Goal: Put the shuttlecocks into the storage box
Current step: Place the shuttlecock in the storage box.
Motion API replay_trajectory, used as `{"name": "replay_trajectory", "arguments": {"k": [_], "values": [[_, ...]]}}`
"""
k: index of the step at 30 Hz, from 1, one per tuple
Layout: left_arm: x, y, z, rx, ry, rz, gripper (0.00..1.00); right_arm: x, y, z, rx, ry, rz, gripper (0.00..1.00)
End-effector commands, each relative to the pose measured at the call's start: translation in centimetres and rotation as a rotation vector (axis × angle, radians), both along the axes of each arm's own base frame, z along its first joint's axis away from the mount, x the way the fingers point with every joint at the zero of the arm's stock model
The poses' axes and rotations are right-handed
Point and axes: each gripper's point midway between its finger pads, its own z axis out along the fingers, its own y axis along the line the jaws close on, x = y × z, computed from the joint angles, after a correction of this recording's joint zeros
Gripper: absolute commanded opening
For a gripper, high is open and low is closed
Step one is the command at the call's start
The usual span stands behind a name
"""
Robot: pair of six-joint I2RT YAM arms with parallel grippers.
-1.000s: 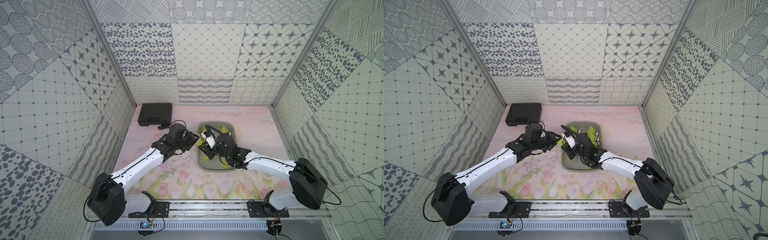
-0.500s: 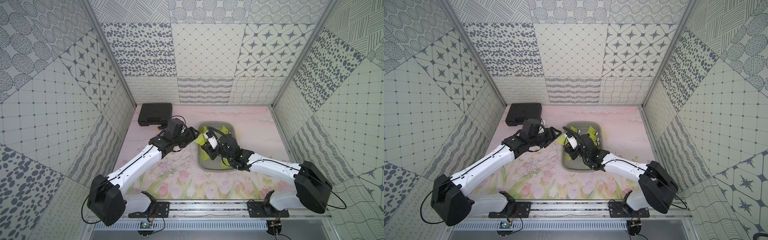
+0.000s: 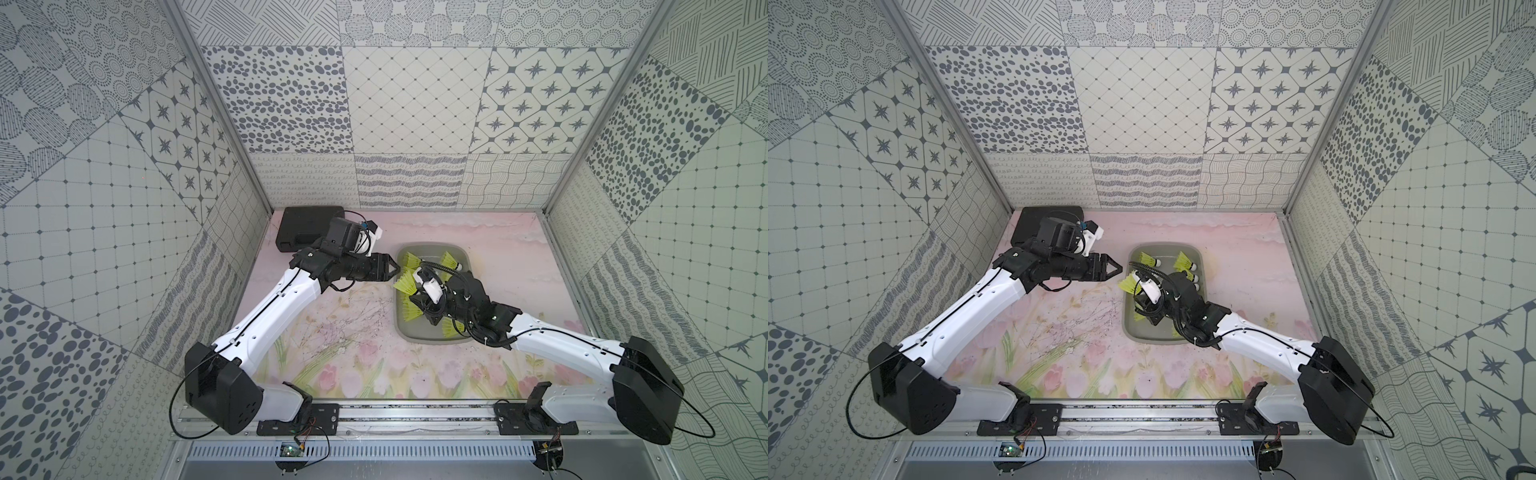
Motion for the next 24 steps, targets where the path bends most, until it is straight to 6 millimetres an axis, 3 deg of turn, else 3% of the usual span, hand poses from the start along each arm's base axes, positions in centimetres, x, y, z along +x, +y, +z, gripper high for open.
{"name": "replay_trajectory", "arguments": {"k": [1,13,24], "values": [[-4.4,-1.3,-0.1,-0.017,0.013,-0.349,0.63,-0.7,0.0,0.4,0.001,-0.029,0.045,0.27],[-5.3,-2.7,-1.4,-0.012,0.097,-0.46,0.48,-1.4,0.5,0.4,-0.006,-0.03,0.101,0.27],[-5.3,-3.0,-1.6,-0.02,0.123,-0.476,0.25,-1.5,0.6,0.3,-0.007,-0.027,0.108,0.27]]}}
